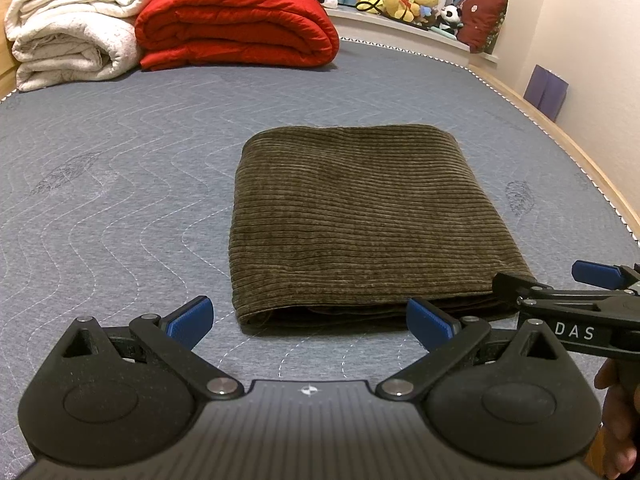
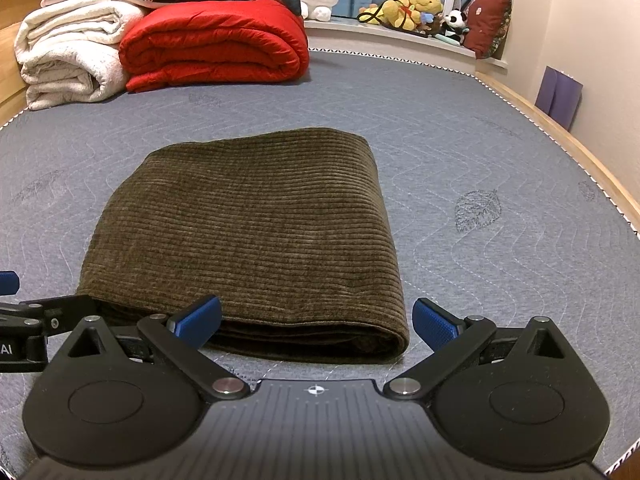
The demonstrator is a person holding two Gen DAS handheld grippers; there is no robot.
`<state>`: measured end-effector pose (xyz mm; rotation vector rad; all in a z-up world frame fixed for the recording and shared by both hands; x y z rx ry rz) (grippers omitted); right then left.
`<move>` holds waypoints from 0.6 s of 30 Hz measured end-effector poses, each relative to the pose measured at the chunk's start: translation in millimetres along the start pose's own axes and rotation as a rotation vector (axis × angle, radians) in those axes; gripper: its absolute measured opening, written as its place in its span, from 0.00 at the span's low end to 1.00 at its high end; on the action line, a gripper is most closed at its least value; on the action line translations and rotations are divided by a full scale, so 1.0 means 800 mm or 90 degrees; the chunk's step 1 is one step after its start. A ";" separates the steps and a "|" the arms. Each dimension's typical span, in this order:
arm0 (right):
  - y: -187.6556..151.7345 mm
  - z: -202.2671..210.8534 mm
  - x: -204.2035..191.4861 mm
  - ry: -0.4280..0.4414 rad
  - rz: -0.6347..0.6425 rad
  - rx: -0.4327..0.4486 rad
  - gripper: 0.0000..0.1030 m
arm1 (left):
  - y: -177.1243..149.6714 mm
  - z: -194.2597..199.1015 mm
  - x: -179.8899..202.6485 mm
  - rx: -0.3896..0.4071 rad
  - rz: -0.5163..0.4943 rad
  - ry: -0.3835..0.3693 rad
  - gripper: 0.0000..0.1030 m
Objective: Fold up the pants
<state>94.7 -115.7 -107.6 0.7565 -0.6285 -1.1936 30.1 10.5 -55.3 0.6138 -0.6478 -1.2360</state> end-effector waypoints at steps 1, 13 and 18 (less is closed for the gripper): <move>0.000 0.000 0.000 0.000 0.000 0.000 0.98 | 0.000 0.000 0.000 0.000 0.000 0.000 1.00; -0.001 -0.001 0.000 0.000 0.001 -0.001 0.98 | 0.000 0.000 0.001 0.000 0.000 -0.001 1.00; -0.002 -0.001 0.000 0.001 0.001 -0.001 0.98 | 0.001 0.000 0.000 0.000 -0.006 -0.006 1.00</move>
Point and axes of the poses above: each gripper's, at about its wrist camera, not at the fingertips, and z roughly against the way its jaws point, x to its right, y to its top, the point moved 6 cm from there along -z, roughly the way its jaws point, and after that the axes turned 5 degrees about x, right-handed, at the moved point
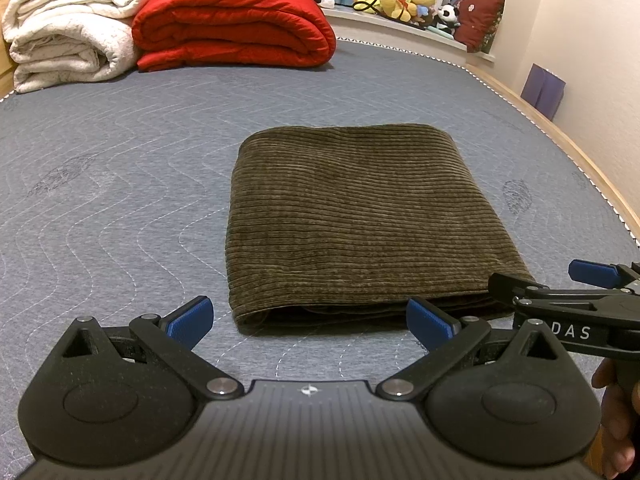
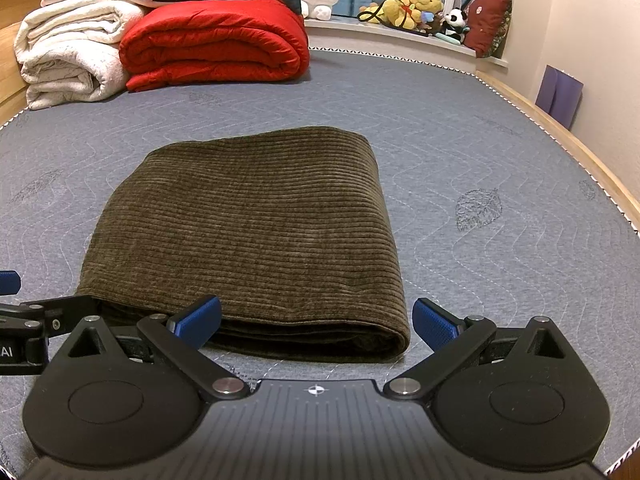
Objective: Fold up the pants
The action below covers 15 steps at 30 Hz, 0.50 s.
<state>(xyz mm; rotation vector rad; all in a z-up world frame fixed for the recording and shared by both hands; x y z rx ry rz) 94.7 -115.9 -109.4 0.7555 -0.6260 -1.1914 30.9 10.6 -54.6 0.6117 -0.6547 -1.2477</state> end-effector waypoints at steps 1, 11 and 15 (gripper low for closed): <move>0.000 0.000 0.000 0.000 -0.001 0.000 0.98 | 0.000 0.000 0.000 0.000 0.000 0.000 1.00; 0.000 0.000 -0.001 0.000 0.000 0.000 0.98 | 0.000 0.001 -0.002 0.005 -0.006 -0.009 1.00; 0.000 0.000 -0.001 -0.001 -0.001 -0.001 0.98 | 0.001 0.001 -0.002 0.004 -0.007 -0.013 1.00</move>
Point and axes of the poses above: each gripper's, at about its wrist camera, not at the fingertips, and z roughly against the way its jaws point, x to its right, y to its top, the point moved 6 cm from there along -z, roughly the way its jaws point, and after that the axes turned 5 degrees about x, right-handed, at the moved point
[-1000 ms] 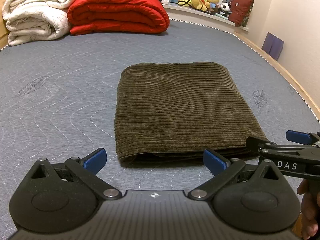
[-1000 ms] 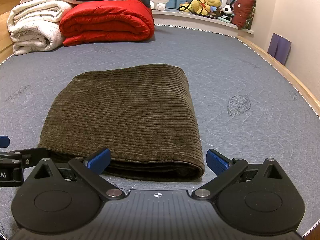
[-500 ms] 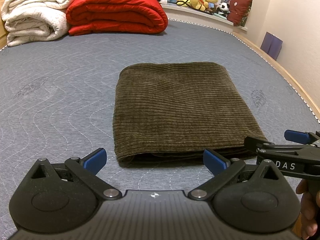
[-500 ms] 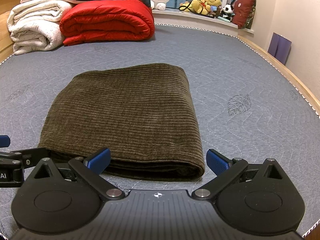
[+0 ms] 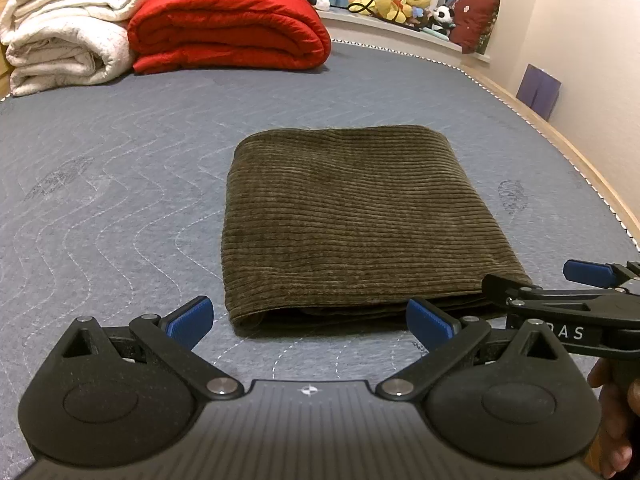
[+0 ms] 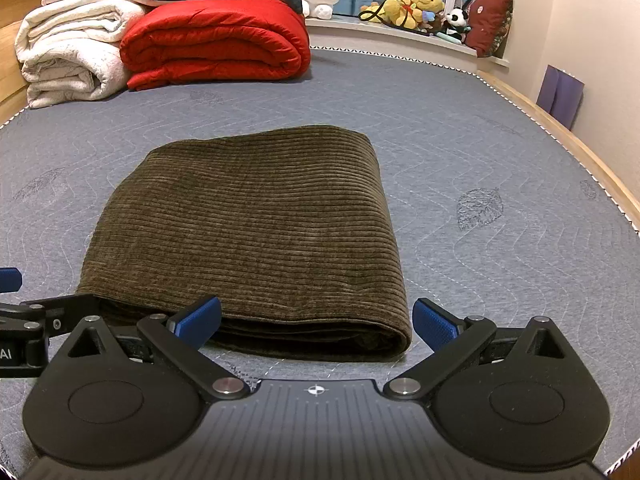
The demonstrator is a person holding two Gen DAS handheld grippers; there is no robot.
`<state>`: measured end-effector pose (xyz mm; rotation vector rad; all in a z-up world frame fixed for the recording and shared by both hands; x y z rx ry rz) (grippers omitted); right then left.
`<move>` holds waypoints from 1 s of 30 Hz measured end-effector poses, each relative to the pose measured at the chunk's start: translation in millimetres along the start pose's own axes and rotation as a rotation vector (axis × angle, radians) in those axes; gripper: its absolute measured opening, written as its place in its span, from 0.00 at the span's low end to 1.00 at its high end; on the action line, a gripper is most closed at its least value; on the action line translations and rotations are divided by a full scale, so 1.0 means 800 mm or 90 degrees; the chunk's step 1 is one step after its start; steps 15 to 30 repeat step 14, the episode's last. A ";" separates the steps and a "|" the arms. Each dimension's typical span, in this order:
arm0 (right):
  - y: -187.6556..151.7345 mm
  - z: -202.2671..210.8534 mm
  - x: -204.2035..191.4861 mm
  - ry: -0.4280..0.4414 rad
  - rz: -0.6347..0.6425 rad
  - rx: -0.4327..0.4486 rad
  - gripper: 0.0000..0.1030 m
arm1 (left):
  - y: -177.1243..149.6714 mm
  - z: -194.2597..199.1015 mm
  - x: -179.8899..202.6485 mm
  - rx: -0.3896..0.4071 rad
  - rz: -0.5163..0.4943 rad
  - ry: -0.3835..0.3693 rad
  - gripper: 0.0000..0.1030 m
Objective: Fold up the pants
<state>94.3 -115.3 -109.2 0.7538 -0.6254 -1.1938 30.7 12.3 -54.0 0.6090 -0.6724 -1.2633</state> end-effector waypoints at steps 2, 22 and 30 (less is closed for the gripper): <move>0.001 0.000 0.000 0.001 0.001 0.000 0.98 | 0.000 0.000 0.000 -0.001 -0.001 -0.001 1.00; 0.000 0.000 0.000 0.002 0.002 -0.001 0.98 | -0.001 0.002 0.003 0.009 -0.009 -0.011 1.00; 0.000 0.000 0.000 0.002 0.002 -0.001 0.98 | -0.001 0.002 0.003 0.009 -0.009 -0.011 1.00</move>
Point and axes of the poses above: each gripper's, at about its wrist camera, not at the fingertips, and z roughly against the way its jaws point, x to its right, y to its top, the point moved 6 cm from there along -z, roughly the way its jaws point, and after that the axes turned 5 degrees about x, right-handed, at the moved point
